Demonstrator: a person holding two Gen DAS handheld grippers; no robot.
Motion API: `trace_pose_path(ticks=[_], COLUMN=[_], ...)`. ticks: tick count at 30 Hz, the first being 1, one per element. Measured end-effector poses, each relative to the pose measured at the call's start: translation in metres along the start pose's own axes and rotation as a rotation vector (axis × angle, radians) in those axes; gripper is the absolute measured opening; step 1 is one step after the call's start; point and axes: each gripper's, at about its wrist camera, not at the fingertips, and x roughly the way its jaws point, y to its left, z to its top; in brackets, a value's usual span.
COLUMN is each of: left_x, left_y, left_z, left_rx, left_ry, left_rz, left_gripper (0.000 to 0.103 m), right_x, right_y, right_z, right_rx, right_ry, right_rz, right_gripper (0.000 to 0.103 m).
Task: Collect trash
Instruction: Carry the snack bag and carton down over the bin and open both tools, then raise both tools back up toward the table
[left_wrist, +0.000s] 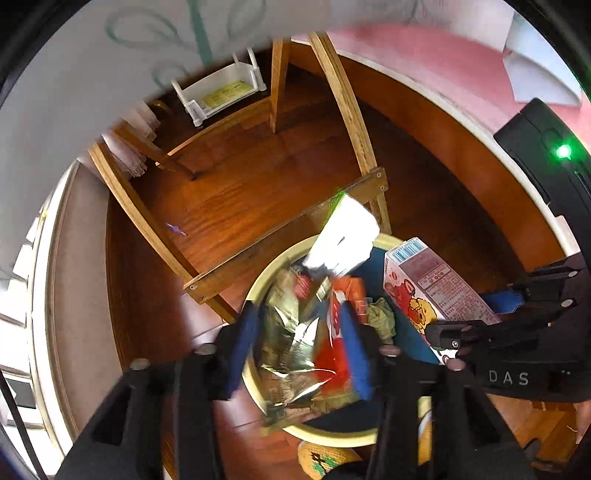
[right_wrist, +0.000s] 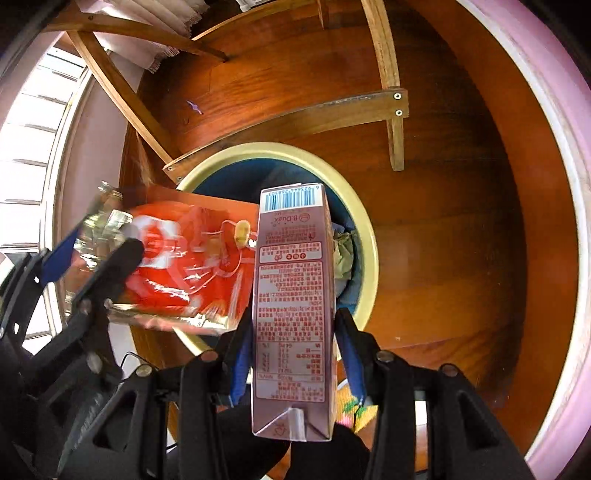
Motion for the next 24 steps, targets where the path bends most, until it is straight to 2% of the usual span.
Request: trace_pose_path(ticks=[5,10,11,13,14,15,17,24], left_x=[0.01,0.012,0.011,0.007,0.005,0.003,-0.003,-0.04], left_y=[-0.003,0.007,0.01,0.015,0.018,0.022,0.026,0.039], left_z=[-0.005,-0.006,-0.007,-0.006,-0.007,-0.008,-0.01,-0.004], left_rx=[0.036,0.032,0.026,0.013,0.007,0.002,-0.006,-0.07], left_ry=[-0.015,-0.009,-0.006,0.002,0.011,0.019,0.035,0.082], left_rz=[-0.007,0.0,0.003,0.004,0.006,0.003,0.005,-0.002], left_gripper=[0.059,0.06,0.06,0.061,0.062,0.065,0.068,0.069], right_x=[0.007,0.015,0.016,0.016,0.013,0.011,0.005,-0.041], right_y=[0.003,0.009,0.01,0.012,0.013,0.014,0.016,0.028], right_z=[0.001,0.004,0.003,0.004,0.003,0.003,0.001,-0.008], right_rx=[0.007,-0.008,-0.008,-0.008,-0.007,-0.005,0.004,0.007], right_ry=[-0.028,-0.019,-0.012,-0.015,-0.019,-0.022,-0.028,-0.049], right_rz=[-0.012,-0.042,-0.046,-0.05,-0.05,-0.047,-0.045,-0.036], right_gripper=[0.044,0.044,0.045,0.056,0.062,0.064,0.064,0.064])
